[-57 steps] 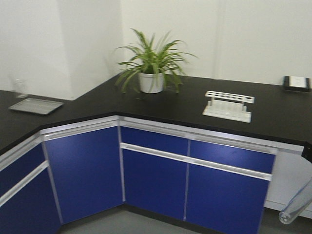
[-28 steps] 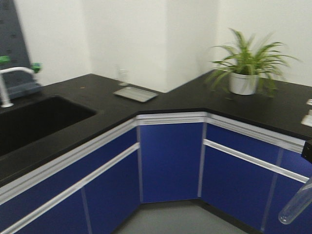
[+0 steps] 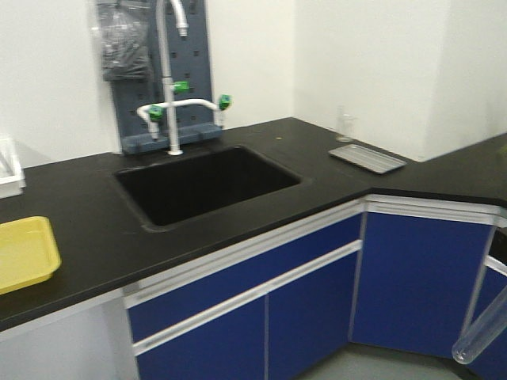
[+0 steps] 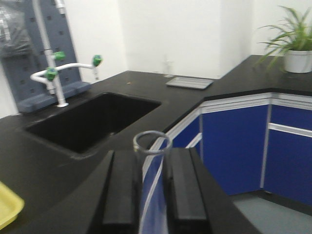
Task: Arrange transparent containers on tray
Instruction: 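Drive the base to the counter with the yellow tray, holding both tubes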
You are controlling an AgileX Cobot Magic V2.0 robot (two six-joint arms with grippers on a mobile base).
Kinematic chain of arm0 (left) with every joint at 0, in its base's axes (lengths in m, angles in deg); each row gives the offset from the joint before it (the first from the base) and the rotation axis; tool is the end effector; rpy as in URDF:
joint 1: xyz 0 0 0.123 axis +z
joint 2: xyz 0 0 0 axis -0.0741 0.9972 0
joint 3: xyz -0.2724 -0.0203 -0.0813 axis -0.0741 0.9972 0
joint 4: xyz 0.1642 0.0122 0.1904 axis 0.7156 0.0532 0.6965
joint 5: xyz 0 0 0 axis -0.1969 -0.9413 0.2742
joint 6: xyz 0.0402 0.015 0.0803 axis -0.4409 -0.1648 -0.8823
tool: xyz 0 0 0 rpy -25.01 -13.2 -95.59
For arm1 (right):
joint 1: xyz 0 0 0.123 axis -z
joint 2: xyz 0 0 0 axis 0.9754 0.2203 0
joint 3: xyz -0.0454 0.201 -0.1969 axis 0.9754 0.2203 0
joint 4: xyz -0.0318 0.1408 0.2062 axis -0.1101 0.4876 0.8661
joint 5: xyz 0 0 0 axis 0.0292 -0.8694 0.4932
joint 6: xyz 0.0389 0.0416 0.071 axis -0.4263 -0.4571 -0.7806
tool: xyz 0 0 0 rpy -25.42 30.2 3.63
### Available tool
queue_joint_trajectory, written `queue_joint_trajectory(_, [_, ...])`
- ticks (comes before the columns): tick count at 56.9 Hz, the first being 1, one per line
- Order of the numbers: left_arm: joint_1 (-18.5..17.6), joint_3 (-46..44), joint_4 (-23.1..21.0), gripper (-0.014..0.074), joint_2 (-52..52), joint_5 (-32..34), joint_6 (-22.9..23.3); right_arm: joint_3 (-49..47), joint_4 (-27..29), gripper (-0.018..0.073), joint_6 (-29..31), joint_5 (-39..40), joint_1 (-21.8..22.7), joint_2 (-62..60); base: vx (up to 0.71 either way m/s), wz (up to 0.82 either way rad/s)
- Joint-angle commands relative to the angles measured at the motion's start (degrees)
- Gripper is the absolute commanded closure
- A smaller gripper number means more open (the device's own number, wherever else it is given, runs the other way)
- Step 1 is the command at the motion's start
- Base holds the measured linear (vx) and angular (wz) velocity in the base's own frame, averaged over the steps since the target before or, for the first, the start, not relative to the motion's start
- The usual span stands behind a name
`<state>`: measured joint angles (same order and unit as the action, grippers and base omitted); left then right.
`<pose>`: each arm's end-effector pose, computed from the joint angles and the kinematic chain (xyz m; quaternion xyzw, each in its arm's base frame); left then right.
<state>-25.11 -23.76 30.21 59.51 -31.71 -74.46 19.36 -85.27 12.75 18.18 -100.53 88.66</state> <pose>0.1196 -0.0430 0.3705 0.1138 0.7167 -0.1228 0.6769 0.1202 0.0498 0.3956 -0.1475 0.7001 0.1247 0.6874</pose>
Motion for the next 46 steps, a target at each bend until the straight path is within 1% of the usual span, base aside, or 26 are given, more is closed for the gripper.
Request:
queue_joint_trajectory(1, [-0.11,-1.54,-0.33,0.0472,0.01,4.63,0.04,-1.74,-0.51,0.0571,0.19,5.0,0.33,0.12,0.08,0.47])
queue_joint_trajectory(46, [-0.11,-1.54,-0.33,0.0472,0.01,4.63,0.04,-1.74,-0.51,0.0571,0.19,5.0,0.33,0.12,0.13,0.46])
